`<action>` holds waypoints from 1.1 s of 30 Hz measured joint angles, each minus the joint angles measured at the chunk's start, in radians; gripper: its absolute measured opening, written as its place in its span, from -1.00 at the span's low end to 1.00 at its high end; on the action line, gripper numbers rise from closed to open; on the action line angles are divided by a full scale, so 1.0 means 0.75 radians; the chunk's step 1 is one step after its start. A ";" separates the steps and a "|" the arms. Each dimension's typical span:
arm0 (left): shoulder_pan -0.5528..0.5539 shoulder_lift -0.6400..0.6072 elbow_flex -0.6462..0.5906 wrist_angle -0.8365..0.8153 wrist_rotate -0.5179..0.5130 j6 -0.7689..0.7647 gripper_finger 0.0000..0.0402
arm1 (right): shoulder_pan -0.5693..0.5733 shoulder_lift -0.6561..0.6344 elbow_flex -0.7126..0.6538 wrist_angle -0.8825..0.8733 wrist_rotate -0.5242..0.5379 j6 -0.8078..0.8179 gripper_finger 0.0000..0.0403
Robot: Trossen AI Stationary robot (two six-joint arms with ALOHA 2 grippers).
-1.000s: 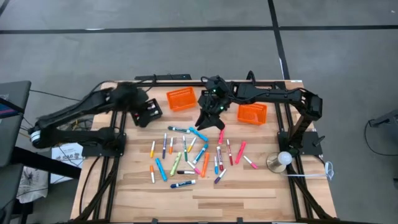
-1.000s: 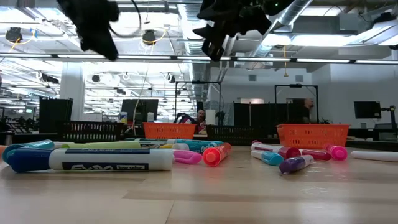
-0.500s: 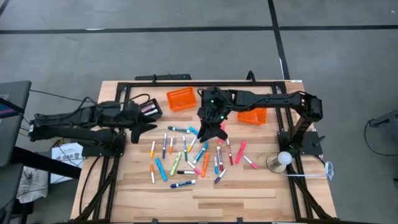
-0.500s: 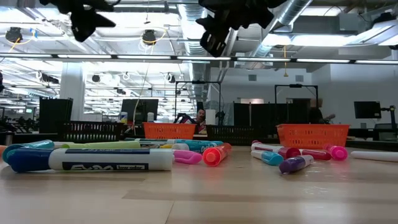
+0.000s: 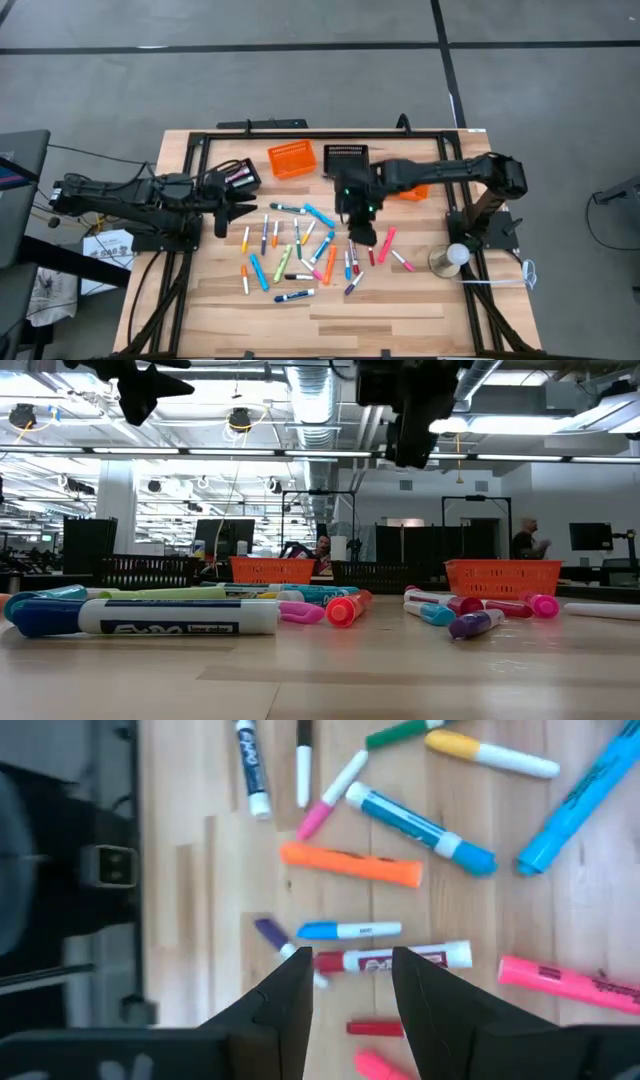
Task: Pick & Place Markers
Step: Put the large red marker pen into the left black bin
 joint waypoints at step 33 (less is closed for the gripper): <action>-0.011 0.005 -0.001 0.015 -0.066 0.014 -0.21 | 0.238 -0.011 -0.263 0.272 0.560 1.751 -0.36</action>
